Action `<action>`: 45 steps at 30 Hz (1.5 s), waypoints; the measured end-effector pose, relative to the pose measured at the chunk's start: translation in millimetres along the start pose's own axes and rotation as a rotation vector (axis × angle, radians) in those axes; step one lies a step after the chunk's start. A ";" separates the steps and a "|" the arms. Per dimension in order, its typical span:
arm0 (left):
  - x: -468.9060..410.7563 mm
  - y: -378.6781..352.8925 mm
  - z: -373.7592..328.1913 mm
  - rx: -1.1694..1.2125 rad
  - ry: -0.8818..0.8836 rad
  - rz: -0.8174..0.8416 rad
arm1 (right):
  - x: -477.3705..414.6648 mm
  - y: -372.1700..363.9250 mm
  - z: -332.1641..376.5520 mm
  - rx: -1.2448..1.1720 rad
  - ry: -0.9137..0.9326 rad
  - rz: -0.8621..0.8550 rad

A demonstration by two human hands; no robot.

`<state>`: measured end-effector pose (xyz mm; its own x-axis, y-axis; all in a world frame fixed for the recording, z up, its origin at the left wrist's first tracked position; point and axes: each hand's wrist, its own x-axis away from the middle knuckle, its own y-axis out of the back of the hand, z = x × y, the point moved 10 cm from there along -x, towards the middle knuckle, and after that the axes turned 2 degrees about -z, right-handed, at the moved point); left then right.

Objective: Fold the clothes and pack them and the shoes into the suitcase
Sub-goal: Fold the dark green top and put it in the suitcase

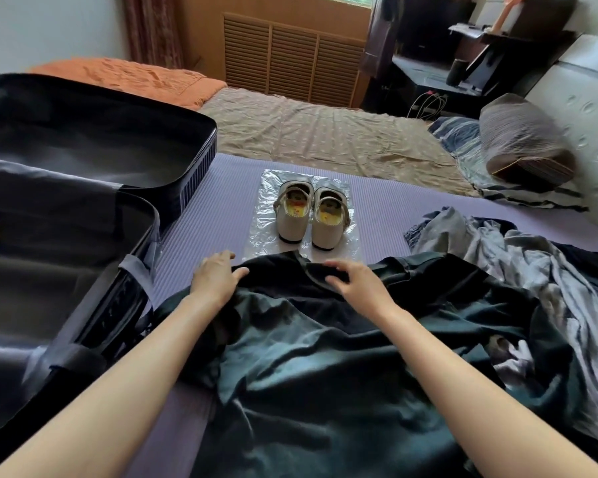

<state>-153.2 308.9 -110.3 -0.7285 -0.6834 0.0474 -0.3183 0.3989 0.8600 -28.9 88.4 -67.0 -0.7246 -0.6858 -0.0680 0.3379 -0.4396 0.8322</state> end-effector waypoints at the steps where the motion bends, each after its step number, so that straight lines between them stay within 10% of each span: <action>1: -2.0 -1.6 1.7 -0.026 -0.006 0.011 | -15.1 -9.9 8.2 -0.005 0.008 0.020; 10: -8.5 28.6 5.4 0.074 -0.031 -0.164 | -99.4 -65.3 51.5 0.344 0.114 0.119; 18: -20.0 89.3 -9.7 -0.225 -0.082 -0.581 | -142.4 -19.5 119.8 0.211 0.221 -0.288; 26: -41.5 47.0 5.9 -0.418 -0.016 -0.354 | -136.7 -68.8 105.0 0.292 0.229 -0.160; 35: 68.6 30.7 9.2 0.007 -0.087 -0.331 | -18.6 -13.6 40.1 0.020 0.185 -0.315; 45: 112.6 14.9 42.2 0.010 -0.167 -0.177 | 159.9 -97.3 131.5 0.093 0.436 -0.221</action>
<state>-265.6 263.7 -113.6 -0.7505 -0.6332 -0.1891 -0.4557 0.2886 0.8420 -256.6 97.7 -86.4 -0.4477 -0.7696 -0.4553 0.1354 -0.5617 0.8162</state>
